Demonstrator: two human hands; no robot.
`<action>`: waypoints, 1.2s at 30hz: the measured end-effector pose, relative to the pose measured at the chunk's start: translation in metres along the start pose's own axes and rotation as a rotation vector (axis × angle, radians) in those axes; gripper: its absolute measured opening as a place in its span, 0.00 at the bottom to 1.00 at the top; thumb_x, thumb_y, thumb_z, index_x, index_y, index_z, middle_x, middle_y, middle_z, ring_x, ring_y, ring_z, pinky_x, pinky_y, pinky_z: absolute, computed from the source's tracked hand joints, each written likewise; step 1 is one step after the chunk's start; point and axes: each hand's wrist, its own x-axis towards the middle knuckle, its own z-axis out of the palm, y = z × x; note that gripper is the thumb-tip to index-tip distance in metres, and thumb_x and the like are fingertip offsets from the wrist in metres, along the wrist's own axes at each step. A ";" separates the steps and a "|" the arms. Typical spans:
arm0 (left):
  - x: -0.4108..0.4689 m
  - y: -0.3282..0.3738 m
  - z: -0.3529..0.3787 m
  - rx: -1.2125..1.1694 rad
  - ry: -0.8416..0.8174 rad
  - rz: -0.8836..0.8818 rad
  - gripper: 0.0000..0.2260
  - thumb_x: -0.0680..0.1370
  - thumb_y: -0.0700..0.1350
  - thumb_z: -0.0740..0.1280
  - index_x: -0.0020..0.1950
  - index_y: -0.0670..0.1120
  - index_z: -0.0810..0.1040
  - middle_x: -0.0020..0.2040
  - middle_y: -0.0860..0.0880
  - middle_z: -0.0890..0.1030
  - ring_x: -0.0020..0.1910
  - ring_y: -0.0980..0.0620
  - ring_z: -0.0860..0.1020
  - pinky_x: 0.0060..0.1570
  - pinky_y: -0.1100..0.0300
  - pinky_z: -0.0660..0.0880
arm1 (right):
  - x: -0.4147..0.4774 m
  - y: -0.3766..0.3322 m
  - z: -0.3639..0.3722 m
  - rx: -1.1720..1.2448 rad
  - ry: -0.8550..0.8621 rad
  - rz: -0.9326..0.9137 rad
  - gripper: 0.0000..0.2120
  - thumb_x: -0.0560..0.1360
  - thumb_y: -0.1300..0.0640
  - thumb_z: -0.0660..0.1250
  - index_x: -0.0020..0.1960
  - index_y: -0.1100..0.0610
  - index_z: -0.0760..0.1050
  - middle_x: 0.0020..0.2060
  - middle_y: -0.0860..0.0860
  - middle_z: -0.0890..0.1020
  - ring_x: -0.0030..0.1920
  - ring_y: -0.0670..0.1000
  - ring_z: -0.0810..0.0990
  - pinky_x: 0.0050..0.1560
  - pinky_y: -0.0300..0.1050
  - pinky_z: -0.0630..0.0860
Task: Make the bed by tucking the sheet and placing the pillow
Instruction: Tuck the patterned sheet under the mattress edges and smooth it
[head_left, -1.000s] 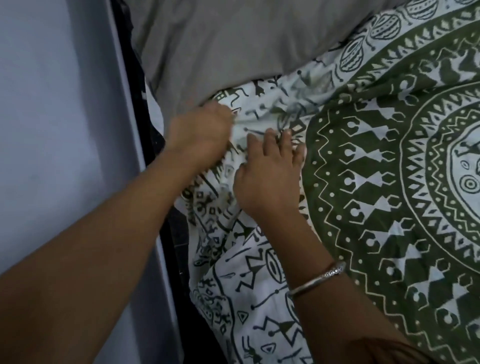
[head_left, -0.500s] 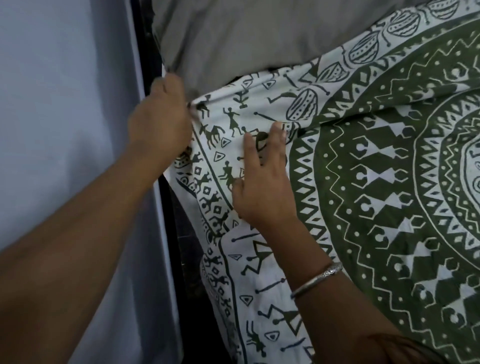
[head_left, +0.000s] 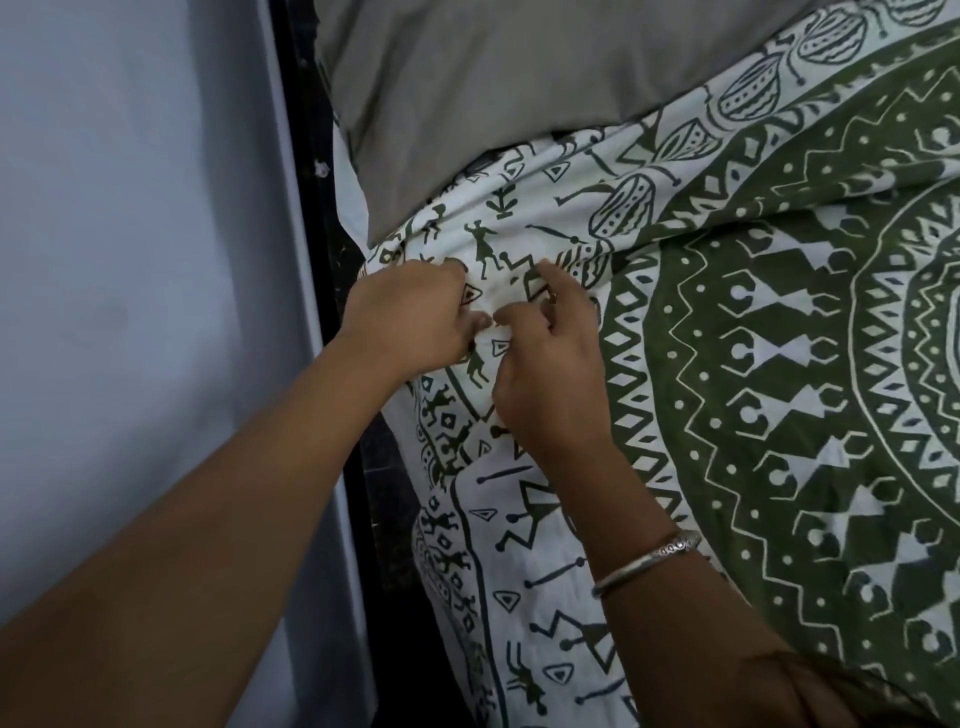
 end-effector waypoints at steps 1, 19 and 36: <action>-0.001 0.000 0.003 0.019 0.009 0.027 0.13 0.78 0.56 0.59 0.44 0.46 0.70 0.35 0.51 0.68 0.36 0.50 0.68 0.30 0.58 0.58 | -0.001 -0.001 0.001 -0.030 0.020 0.006 0.09 0.67 0.73 0.65 0.46 0.67 0.79 0.58 0.69 0.75 0.59 0.67 0.74 0.56 0.57 0.75; -0.008 -0.036 -0.005 0.018 0.232 -0.190 0.11 0.80 0.46 0.57 0.47 0.40 0.73 0.41 0.43 0.73 0.37 0.43 0.71 0.29 0.57 0.59 | 0.002 -0.016 0.016 0.001 -0.178 0.078 0.34 0.75 0.52 0.63 0.76 0.58 0.55 0.74 0.63 0.57 0.75 0.63 0.50 0.74 0.59 0.52; 0.014 -0.013 -0.012 -0.082 0.276 -0.139 0.12 0.76 0.43 0.61 0.57 0.40 0.72 0.53 0.40 0.76 0.48 0.40 0.75 0.35 0.55 0.63 | 0.051 0.016 0.012 -0.364 -0.184 0.074 0.32 0.75 0.37 0.55 0.76 0.43 0.51 0.77 0.56 0.49 0.75 0.63 0.42 0.70 0.64 0.37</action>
